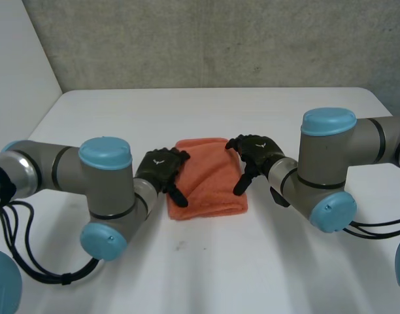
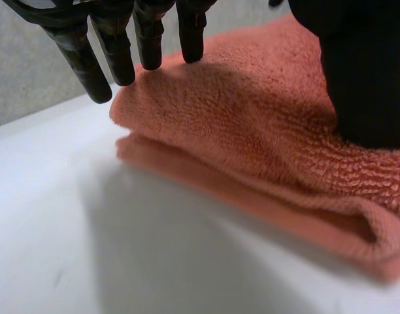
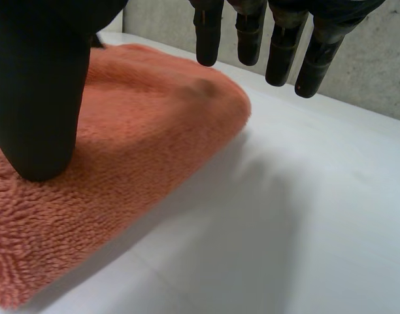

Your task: Fold the laundry

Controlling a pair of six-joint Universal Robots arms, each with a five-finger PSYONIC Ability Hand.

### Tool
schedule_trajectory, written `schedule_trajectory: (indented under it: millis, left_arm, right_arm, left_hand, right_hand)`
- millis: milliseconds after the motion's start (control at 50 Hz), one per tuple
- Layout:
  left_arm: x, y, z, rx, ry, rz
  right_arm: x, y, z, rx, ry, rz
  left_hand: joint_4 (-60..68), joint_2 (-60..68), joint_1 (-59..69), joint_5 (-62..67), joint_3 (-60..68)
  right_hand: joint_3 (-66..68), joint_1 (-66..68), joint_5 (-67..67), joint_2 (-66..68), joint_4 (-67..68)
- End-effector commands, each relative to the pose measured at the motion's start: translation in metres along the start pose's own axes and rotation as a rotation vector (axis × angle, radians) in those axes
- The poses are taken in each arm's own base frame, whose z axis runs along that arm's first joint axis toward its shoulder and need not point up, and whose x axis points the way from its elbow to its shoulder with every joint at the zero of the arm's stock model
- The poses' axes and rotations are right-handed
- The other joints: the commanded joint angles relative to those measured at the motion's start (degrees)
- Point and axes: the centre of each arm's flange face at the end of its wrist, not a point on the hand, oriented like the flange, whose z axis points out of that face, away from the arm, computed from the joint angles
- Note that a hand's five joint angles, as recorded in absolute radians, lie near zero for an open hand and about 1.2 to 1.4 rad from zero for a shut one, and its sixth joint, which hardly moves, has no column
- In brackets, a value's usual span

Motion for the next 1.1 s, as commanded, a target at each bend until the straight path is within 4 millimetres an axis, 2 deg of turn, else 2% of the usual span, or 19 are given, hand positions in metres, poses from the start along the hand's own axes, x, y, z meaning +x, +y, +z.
schedule_trajectory:
  millis: [20,60,120,140,160,180,220,260,280,340,360,400,460,560,620,860,1100]
  left_arm:
    - [-0.010,-0.022,-0.020,0.029,-0.028,0.114]
    - [-0.012,-0.053,-0.032,0.111,-0.038,0.116]
    - [-0.014,-0.071,-0.040,0.161,-0.046,0.117]
    - [-0.015,-0.091,-0.050,0.215,-0.054,0.117]
    - [-0.017,-0.099,-0.055,0.240,-0.058,0.115]
    - [-0.021,-0.117,-0.064,0.288,-0.075,0.115]
    - [-0.036,-0.137,-0.075,0.343,-0.117,0.107]
    - [-0.042,-0.144,-0.079,0.359,-0.135,0.102]
    - [-0.060,-0.159,-0.090,0.396,-0.183,0.086]
    - [-0.073,-0.175,-0.105,0.430,-0.216,0.063]
    - [-0.079,-0.183,-0.116,0.439,-0.229,0.042]
    - [-0.084,-0.189,-0.124,0.443,-0.238,0.025]
    - [-0.101,-0.197,-0.134,0.439,-0.276,-0.013]
    - [-0.108,-0.198,-0.140,0.431,-0.279,-0.053]
    - [-0.106,-0.200,-0.145,0.444,-0.253,-0.054]
    - [-0.102,-0.190,-0.142,0.422,-0.221,-0.054]
    - [-0.098,-0.187,-0.139,0.457,-0.214,-0.040]
  right_arm:
    - [0.000,-0.019,-0.006,0.039,0.004,-0.007]
    - [0.003,-0.040,-0.016,0.085,0.020,-0.010]
    - [0.012,-0.067,-0.032,0.154,0.049,-0.016]
    - [0.017,-0.076,-0.038,0.178,0.067,-0.017]
    - [0.017,-0.076,-0.038,0.178,0.068,-0.017]
    - [0.041,-0.108,-0.063,0.272,0.169,-0.016]
    - [0.047,-0.116,-0.070,0.303,0.200,-0.019]
    - [0.067,-0.144,-0.097,0.416,0.307,-0.027]
    - [0.071,-0.150,-0.103,0.437,0.327,-0.032]
    - [0.085,-0.168,-0.124,0.512,0.388,-0.046]
    - [0.088,-0.172,-0.129,0.525,0.398,-0.047]
    - [0.096,-0.178,-0.139,0.542,0.425,-0.050]
    - [0.100,-0.178,-0.144,0.544,0.442,-0.050]
    - [0.101,-0.175,-0.144,0.531,0.443,-0.051]
    - [0.101,-0.174,-0.143,0.527,0.441,-0.050]
    - [0.092,-0.165,-0.138,0.507,0.377,-0.066]
    - [0.083,-0.154,-0.134,0.464,0.322,-0.153]
  left_hand:
    - [-1.75,-1.77,-1.33,-2.69,-2.39]
    - [-1.75,-1.77,-1.33,-2.69,-2.39]
    - [-1.75,-1.77,-1.33,-2.69,-2.39]
    - [-1.75,-1.77,-1.33,-2.69,-2.39]
    - [-1.75,-1.77,-1.33,-2.69,-2.39]
    - [-1.75,-1.77,-1.33,-2.69,-2.39]
    - [-1.75,-1.77,-1.33,-2.69,-2.39]
    - [-1.75,-1.77,-1.33,-2.69,-2.39]
    - [-1.75,-1.77,-1.33,-2.69,-2.39]
    - [-1.75,-1.77,-1.33,-2.69,-2.39]
    - [-1.75,-1.77,-1.33,-2.69,-2.39]
    - [-1.75,-1.77,-1.33,-2.69,-2.39]
    - [-1.75,-1.77,-1.33,-2.69,-2.39]
    - [-1.75,-1.77,-1.33,-2.69,-2.39]
    - [-1.75,-1.77,-1.33,-2.69,-2.39]
    - [-1.75,-1.77,-1.33,-2.69,-2.39]
    - [-1.75,-1.77,-1.33,-2.69,-2.39]
  right_hand:
    - [-2.01,-1.78,-3.54,-2.47,-3.24]
    - [-2.01,-1.78,-3.54,-2.47,-3.24]
    - [-2.01,-1.78,-3.54,-2.47,-3.24]
    - [-2.01,-1.78,-3.54,-2.47,-3.24]
    - [-2.01,-1.78,-3.54,-2.47,-3.24]
    - [-2.01,-1.78,-3.54,-2.47,-3.24]
    - [-2.01,-1.78,-3.54,-2.47,-3.24]
    - [-2.01,-1.78,-3.54,-2.47,-3.24]
    - [-2.01,-1.78,-3.54,-2.47,-3.24]
    - [-2.01,-1.78,-3.54,-2.47,-3.24]
    - [-2.01,-1.78,-3.54,-2.47,-3.24]
    - [-2.01,-1.78,-3.54,-2.47,-3.24]
    - [-2.01,-1.78,-3.54,-2.47,-3.24]
    - [-2.01,-1.78,-3.54,-2.47,-3.24]
    - [-2.01,-1.78,-3.54,-2.47,-3.24]
    - [-2.01,-1.78,-3.54,-2.47,-3.24]
    - [-2.01,-1.78,-3.54,-2.47,-3.24]
